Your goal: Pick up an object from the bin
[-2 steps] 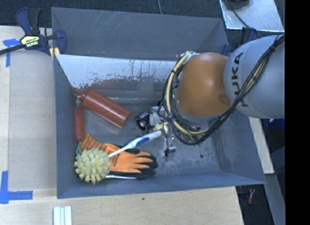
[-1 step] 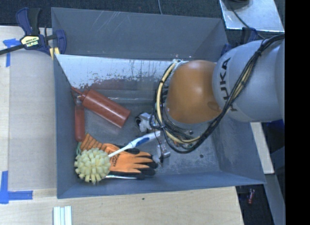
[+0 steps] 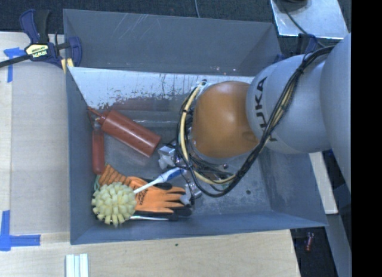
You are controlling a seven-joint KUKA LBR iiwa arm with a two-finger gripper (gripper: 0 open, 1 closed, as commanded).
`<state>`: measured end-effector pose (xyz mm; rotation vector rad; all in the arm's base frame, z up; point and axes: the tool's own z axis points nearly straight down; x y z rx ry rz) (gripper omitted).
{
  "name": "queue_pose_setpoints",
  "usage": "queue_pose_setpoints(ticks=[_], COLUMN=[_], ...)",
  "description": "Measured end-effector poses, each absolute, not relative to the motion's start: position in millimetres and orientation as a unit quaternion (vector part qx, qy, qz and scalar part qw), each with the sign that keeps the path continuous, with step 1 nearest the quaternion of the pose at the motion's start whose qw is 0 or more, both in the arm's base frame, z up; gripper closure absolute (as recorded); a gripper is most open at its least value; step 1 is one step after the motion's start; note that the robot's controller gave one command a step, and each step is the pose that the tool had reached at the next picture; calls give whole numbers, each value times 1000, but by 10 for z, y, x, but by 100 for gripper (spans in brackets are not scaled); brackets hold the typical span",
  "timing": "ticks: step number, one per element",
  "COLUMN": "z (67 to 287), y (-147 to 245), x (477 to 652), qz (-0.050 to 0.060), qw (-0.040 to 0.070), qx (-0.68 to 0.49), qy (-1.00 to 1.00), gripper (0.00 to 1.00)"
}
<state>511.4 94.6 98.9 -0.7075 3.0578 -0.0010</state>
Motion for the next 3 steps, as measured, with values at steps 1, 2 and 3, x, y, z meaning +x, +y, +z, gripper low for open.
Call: queue_pose_setpoints(ticks=[1,2,3], z=[908,792,721], y=[1118,1071,1136], x=[5133,5109,5257], qz=[0,0,0], qw=[2,1,6], qx=[-160,-287,-596], qy=[987,958,803], gripper=[0,0,100])
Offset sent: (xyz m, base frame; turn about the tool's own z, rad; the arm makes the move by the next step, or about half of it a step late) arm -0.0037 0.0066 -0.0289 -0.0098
